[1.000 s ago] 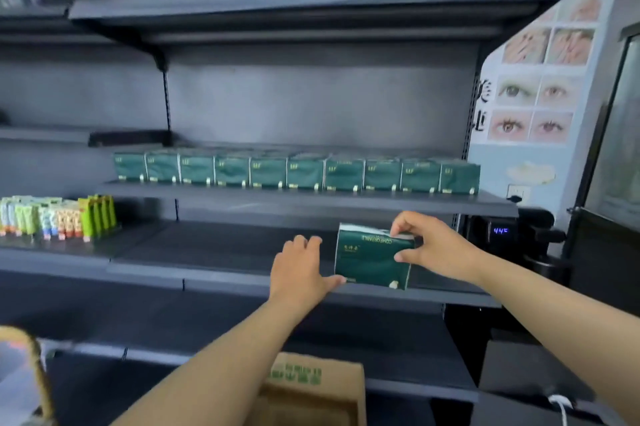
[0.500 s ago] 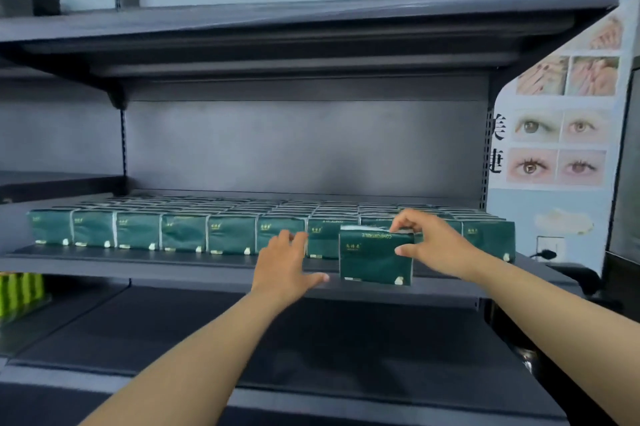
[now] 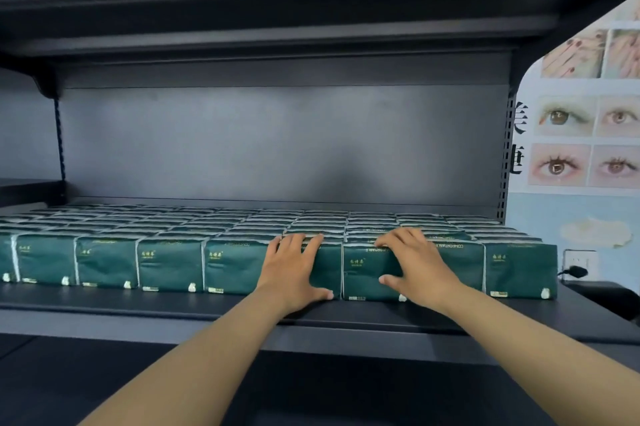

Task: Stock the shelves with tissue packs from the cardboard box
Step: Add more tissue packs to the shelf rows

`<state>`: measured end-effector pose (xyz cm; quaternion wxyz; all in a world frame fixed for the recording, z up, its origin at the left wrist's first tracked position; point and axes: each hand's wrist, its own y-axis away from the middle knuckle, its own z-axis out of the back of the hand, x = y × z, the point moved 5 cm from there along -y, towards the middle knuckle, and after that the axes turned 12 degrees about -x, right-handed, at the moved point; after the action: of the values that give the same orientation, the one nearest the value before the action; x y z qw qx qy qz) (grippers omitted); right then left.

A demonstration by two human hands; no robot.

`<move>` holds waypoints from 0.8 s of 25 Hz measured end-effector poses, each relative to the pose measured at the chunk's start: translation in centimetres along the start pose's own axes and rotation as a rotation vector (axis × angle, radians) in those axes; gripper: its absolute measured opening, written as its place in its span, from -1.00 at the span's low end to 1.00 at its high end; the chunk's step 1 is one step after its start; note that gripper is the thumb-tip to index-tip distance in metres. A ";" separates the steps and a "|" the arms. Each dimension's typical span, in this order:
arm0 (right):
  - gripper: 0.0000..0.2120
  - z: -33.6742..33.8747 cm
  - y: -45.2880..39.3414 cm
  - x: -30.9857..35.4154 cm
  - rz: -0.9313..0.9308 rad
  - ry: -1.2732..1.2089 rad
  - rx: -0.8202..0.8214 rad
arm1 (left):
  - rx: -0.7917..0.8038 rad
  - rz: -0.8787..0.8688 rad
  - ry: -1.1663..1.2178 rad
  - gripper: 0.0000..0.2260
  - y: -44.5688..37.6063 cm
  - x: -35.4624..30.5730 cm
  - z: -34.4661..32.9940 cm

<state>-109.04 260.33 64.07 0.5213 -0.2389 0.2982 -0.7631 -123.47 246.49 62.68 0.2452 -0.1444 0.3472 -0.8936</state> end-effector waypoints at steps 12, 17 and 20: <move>-0.45 7.2 9.4 1.8 -0.047 0.030 -0.074 | -0.068 0.051 0.138 -0.25 9.3 -3.9 5.7; -0.46 9.6 22.3 4.3 -0.125 0.018 0.024 | -0.049 0.078 0.291 -0.37 21.9 -8.6 8.6; -0.46 7.9 31.9 5.4 -0.150 -0.023 0.127 | 0.048 0.085 0.399 -0.45 31.3 -12.3 7.9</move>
<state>-84.70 244.70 47.47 0.4802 -0.2360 0.2246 -0.8144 -99.21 228.78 45.58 0.2126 0.0563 0.3732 -0.9013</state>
